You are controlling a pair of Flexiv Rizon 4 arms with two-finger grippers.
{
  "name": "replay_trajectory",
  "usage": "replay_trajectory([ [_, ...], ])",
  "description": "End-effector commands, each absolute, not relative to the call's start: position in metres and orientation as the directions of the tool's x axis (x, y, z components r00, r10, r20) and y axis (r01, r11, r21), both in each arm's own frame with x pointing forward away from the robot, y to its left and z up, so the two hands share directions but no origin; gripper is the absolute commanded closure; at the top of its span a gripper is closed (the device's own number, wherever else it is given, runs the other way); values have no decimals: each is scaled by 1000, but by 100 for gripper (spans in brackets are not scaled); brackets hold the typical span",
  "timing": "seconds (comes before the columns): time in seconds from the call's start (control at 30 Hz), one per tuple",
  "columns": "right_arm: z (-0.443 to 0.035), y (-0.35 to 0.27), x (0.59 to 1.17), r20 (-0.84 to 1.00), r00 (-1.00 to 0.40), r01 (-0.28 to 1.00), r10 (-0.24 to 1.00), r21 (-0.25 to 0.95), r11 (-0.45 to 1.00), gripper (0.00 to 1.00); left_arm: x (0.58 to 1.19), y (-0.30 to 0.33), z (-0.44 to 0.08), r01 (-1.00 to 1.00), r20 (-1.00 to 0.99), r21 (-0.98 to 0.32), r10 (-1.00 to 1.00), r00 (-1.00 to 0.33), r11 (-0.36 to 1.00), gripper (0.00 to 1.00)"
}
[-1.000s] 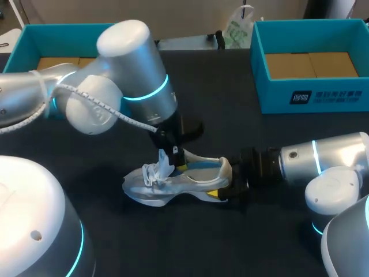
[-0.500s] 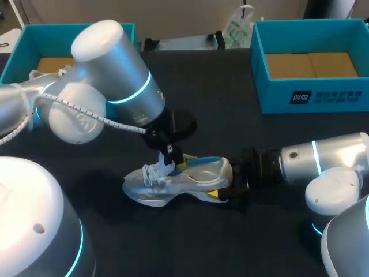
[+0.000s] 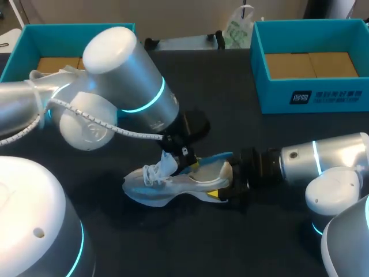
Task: Take the shoe out of the shoebox, open the shoe tongue, remove and reinsert the insole, then place the shoe into the shoebox
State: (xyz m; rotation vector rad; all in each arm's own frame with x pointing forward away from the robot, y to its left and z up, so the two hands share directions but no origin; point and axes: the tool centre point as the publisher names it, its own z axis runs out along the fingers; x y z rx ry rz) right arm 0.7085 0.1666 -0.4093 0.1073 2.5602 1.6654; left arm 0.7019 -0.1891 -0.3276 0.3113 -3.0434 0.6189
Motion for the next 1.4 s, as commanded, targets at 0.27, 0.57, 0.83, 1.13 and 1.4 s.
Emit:
replay_trajectory([
  [0.27,-408,167,707,-34,-994,13,106,913,407,100,699,-213,-321,-174,-22,-363,-195,-980,915,70],
  [0.57,-408,167,707,-34,-994,13,106,913,407,100,687,-213,-307,-142,-83,-368,-185,-979,919,51],
  [0.83,-408,167,707,-34,-994,13,106,913,407,100,688,-209,-296,-157,-122,-381,-218,-968,911,56],
  [1.13,-408,167,707,-34,-994,13,106,913,407,100,695,-215,-295,-166,-118,-387,-227,-967,907,67],
  [1.4,-408,167,707,-34,-994,13,106,913,407,100,693,-225,-303,-148,-127,-369,-207,-970,918,76],
])
